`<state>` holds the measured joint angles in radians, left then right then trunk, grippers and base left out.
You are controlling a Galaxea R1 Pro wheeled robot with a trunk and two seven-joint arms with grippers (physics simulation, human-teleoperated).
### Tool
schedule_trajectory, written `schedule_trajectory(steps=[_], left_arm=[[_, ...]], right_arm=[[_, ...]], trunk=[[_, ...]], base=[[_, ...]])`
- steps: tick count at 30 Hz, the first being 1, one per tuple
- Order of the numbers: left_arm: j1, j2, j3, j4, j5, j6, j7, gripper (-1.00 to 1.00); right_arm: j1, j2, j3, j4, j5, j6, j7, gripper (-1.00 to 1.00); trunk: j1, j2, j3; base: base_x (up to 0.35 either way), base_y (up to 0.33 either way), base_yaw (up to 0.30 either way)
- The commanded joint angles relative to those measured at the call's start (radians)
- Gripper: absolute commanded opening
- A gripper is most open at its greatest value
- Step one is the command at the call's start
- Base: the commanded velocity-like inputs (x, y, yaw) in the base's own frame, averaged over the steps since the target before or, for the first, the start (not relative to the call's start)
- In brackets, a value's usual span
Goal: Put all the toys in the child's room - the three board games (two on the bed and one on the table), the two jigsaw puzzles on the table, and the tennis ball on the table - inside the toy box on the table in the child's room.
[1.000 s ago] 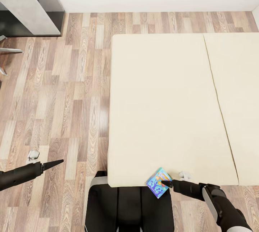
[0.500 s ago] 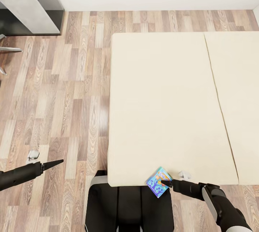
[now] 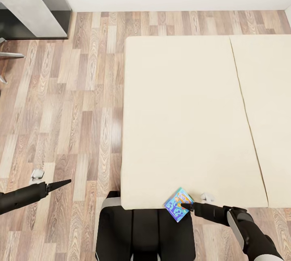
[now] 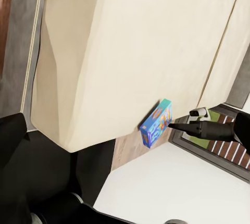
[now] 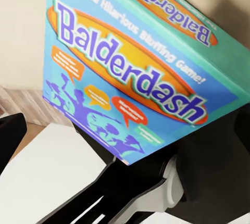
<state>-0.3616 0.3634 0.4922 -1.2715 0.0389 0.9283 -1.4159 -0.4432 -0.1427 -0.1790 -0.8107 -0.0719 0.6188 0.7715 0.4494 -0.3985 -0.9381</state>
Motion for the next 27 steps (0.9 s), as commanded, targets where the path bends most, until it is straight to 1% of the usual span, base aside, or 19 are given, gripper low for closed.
schedule_trajectory(steps=[1,14,27], left_arm=[[0.000,0.000,0.000,0.000,0.001,0.010,-0.003,1.00],[0.000,0.000,0.000,0.000,0.001,0.010,-0.003,1.00],[0.000,0.000,0.000,0.000,0.001,0.010,-0.003,1.00]], right_arm=[[0.000,0.000,-0.001,0.000,-0.007,0.009,0.000,1.00],[0.000,0.000,-0.002,0.001,-0.008,0.009,0.000,1.00],[0.000,0.000,-0.002,0.000,-0.010,0.009,0.000,1.00]], trunk=[[0.001,-0.001,-0.001],[0.001,-0.001,-0.003],[0.001,-0.001,-0.019]], base=[[0.000,0.000,0.000],[0.000,0.000,0.000],[0.000,0.000,0.000]])
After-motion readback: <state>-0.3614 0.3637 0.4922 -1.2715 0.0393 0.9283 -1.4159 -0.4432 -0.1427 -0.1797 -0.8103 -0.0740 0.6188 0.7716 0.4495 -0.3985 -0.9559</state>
